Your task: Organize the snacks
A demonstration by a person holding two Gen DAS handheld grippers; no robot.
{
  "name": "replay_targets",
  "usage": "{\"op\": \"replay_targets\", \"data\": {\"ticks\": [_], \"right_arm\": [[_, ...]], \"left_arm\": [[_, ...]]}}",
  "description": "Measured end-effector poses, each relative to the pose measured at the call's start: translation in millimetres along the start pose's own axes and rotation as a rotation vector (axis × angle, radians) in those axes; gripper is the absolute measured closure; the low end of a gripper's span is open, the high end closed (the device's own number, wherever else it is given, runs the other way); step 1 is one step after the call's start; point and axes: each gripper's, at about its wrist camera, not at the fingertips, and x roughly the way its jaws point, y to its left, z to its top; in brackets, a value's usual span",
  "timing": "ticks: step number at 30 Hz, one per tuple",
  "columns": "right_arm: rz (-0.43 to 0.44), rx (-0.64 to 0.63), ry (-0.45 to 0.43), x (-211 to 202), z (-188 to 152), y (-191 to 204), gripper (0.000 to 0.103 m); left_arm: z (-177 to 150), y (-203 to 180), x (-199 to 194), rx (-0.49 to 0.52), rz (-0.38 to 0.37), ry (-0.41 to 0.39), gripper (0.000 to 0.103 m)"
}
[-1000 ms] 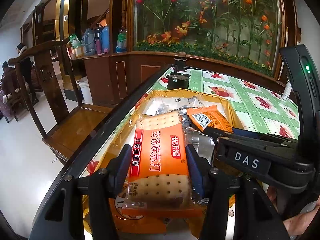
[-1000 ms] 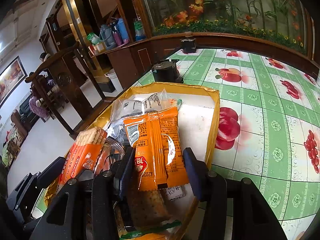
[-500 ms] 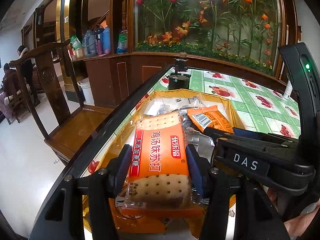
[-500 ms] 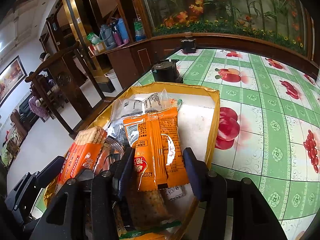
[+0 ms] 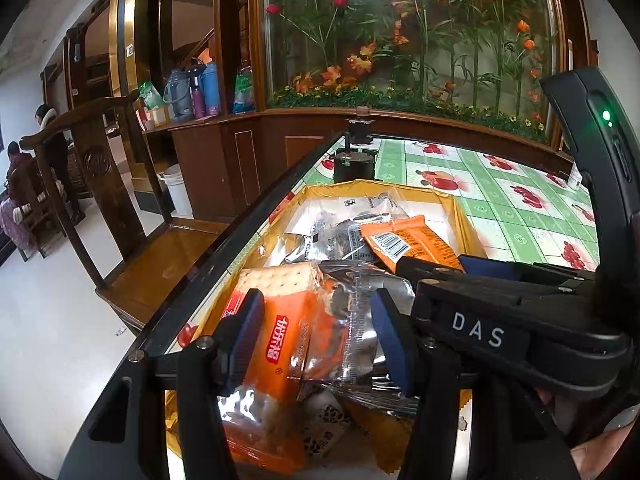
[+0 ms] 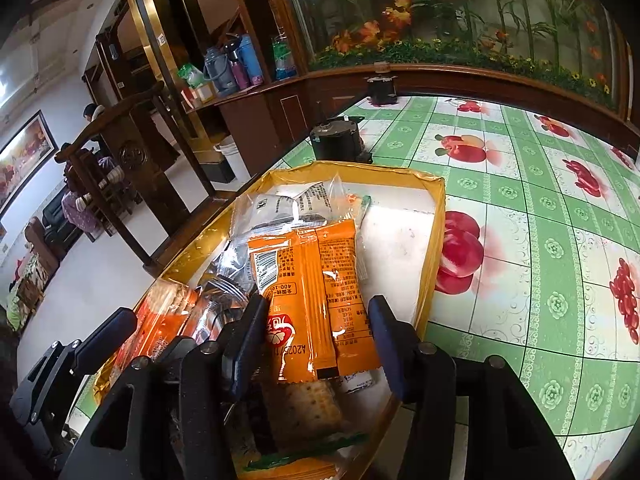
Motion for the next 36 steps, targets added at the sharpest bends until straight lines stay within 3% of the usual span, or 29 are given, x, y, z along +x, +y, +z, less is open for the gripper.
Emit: {"op": "replay_targets", "data": {"ticks": [13, 24, 27, 36], "right_arm": [[0.036, 0.015, -0.004, -8.5, -2.4, -0.5, 0.040], [0.053, 0.018, -0.031, -22.9, -3.9, -0.2, 0.039], [0.055, 0.028, -0.037, -26.5, -4.0, -2.9, 0.037], [0.055, 0.046, -0.063, -39.5, -7.9, -9.9, 0.028]], "left_arm": [[1.6, -1.9, -2.5, 0.022, 0.017, -0.011, 0.032], [2.9, -5.0, -6.9, 0.027, 0.036, -0.020, 0.030], [2.9, -4.5, -7.5, 0.028, 0.039, -0.022, 0.024], [1.8, -3.5, -14.1, 0.034, 0.064, -0.027, 0.015]]}}
